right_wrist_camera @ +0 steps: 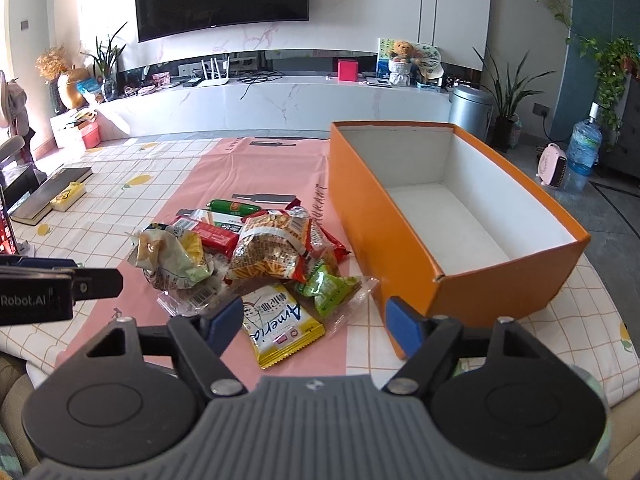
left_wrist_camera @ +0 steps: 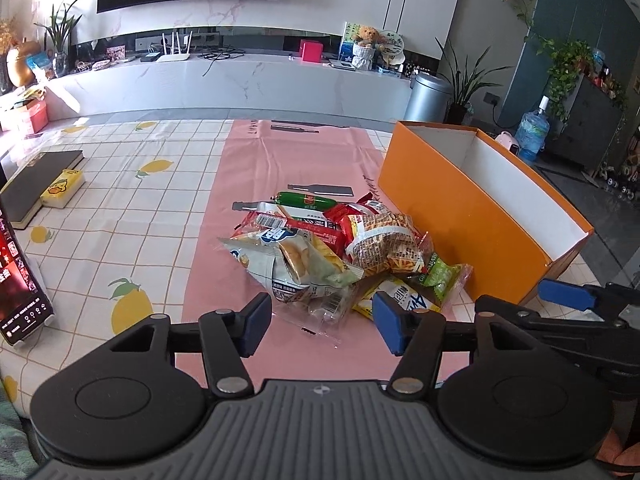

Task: Organize snacks
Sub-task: 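Grasp the white chip bag with the left tool while the right tool grasps the orange noodle-snack bag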

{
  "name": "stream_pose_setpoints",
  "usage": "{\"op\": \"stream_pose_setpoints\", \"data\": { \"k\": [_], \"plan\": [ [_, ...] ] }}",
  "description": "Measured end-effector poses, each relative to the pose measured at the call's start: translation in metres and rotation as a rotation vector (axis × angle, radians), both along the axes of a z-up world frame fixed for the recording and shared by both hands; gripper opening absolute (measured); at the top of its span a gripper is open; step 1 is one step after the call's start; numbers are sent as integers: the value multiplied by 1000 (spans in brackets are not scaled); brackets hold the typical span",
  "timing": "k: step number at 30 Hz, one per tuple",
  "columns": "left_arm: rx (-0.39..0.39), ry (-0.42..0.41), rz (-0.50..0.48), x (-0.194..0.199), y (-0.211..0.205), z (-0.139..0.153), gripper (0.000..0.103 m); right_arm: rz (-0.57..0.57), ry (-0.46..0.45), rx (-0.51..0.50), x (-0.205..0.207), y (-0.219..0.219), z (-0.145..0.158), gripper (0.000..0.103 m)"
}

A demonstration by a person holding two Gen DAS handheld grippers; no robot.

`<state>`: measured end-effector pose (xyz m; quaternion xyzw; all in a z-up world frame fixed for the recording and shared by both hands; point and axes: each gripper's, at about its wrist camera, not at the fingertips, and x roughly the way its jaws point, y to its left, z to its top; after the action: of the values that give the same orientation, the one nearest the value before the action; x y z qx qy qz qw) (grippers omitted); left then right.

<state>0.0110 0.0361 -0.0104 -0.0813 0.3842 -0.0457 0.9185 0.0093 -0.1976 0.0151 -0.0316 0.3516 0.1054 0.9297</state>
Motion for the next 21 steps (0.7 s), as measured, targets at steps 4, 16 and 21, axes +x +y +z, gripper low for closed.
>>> {"op": "stream_pose_setpoints", "data": {
  "k": [4,16,21],
  "plan": [
    [-2,-6,19,11,2,-1,78,34,13,8,13,8,-4,75],
    [-73,24,152,60,24,-20,89,100,9,-31,76,43,-22,75],
    [-120,62,206,76,33,-34,89,96,24,-10,103,51,-35,81]
  ]
}}
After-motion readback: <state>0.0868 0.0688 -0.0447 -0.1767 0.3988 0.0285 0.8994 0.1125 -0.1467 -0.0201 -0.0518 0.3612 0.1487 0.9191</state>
